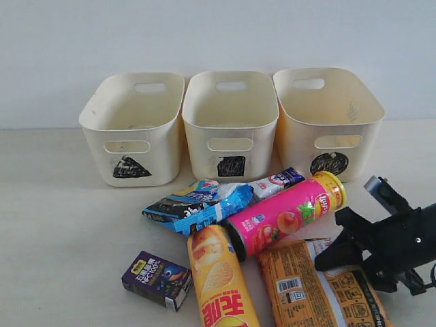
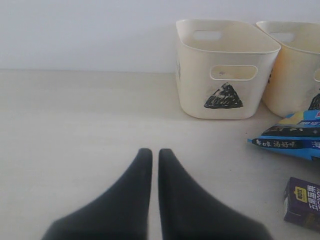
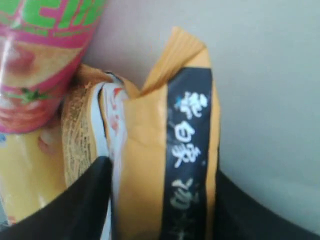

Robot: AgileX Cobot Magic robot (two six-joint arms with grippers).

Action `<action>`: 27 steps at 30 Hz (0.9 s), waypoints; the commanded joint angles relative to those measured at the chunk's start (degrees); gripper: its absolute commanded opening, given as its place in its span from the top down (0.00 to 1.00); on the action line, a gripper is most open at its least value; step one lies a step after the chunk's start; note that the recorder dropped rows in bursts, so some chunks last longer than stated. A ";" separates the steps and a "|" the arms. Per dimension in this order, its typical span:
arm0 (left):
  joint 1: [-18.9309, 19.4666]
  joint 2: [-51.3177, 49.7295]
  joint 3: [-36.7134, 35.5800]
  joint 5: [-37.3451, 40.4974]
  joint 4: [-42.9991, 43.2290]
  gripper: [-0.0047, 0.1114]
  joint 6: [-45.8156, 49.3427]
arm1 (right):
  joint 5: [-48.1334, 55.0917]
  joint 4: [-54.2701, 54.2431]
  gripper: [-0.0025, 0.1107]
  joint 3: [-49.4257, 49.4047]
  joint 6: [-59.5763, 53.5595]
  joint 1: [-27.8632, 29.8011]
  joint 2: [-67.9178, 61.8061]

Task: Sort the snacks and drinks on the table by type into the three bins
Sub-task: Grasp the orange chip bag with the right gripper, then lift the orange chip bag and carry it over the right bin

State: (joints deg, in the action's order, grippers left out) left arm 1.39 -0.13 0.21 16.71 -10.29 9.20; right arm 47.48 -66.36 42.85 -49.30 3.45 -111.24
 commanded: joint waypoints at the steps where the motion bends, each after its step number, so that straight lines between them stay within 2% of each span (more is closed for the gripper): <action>1: -0.30 0.13 -0.21 -0.42 0.22 0.92 0.29 | -15.99 19.85 0.98 -2.18 6.31 -0.03 4.03; 4: -0.30 0.13 -0.21 -0.42 0.22 0.92 0.29 | -14.44 25.27 0.98 -2.18 10.49 -0.03 10.37; 13: -0.30 0.13 -0.21 -0.42 0.22 0.92 0.29 | -10.00 25.81 0.98 -2.18 11.69 -0.03 24.60; 27: -0.30 0.13 -0.21 -0.42 0.22 0.92 0.29 | -5.86 25.50 0.98 -2.18 11.73 -0.03 30.14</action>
State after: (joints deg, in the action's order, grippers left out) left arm 1.39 -0.13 0.21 16.71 -10.29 9.20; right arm 40.19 -40.76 40.87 -37.28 3.25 -82.31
